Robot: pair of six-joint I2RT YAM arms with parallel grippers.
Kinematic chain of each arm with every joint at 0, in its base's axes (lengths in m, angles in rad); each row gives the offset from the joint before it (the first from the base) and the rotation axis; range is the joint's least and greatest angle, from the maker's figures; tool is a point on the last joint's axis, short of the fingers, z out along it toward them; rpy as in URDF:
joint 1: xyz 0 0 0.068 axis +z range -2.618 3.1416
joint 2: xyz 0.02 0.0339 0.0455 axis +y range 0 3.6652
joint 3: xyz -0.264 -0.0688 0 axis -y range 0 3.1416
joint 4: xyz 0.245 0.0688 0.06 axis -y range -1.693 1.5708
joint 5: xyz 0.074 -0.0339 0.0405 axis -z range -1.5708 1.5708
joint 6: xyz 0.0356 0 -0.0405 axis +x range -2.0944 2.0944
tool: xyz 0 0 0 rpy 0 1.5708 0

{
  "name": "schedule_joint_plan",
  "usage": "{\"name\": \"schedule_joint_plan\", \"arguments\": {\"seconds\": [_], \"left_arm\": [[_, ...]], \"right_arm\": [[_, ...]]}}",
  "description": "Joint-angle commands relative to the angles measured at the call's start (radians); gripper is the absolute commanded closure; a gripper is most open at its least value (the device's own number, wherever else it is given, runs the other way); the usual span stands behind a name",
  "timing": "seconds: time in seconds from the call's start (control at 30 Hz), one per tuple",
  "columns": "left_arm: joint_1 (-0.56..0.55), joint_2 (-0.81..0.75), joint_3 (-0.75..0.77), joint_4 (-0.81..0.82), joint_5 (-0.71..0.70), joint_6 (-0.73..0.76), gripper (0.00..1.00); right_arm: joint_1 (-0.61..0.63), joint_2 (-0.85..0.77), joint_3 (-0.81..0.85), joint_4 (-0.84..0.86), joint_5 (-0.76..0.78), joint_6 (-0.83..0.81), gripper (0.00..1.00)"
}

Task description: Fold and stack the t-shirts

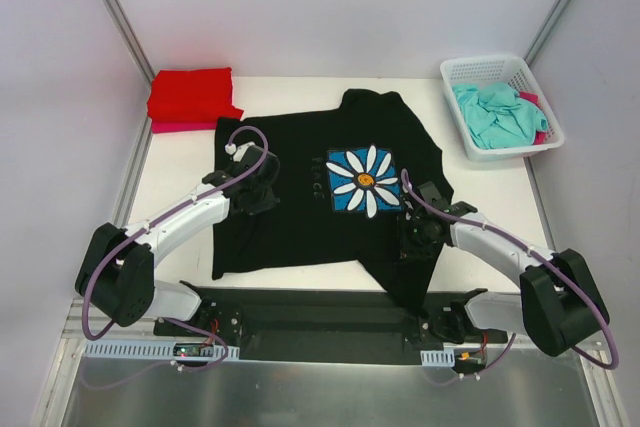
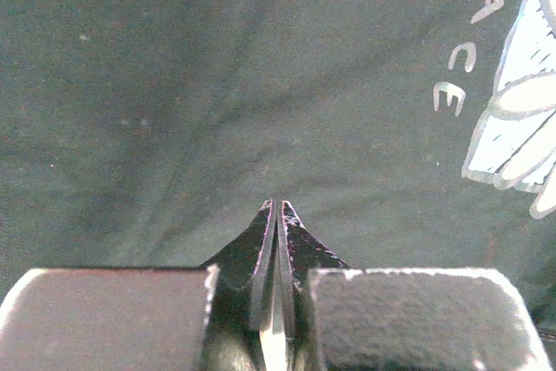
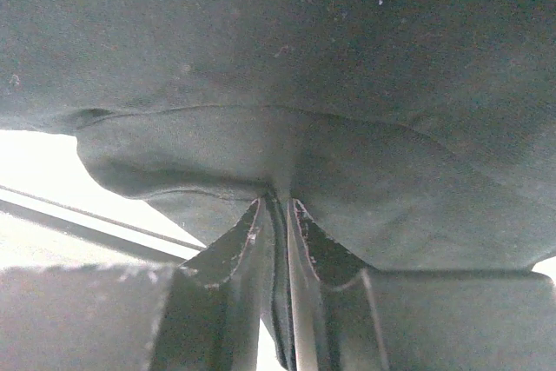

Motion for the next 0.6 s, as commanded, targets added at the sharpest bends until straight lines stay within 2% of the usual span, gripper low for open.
{"name": "schedule_joint_plan", "arguments": {"seconds": [0.0, 0.2, 0.57], "left_arm": [[-0.008, -0.026, 0.034, -0.013, -0.027, -0.005, 1.0], [-0.008, -0.026, 0.034, -0.013, -0.03, -0.002, 1.0], [-0.01, -0.017, 0.039, -0.013, -0.019, -0.007, 1.0]], "right_arm": [[0.005, 0.013, -0.023, 0.031, -0.034, 0.005, 0.81], [0.022, 0.029, -0.043, 0.06, -0.046, 0.017, 0.81], [0.067, 0.022, 0.023, 0.016, -0.028, 0.029, 0.8]]}}
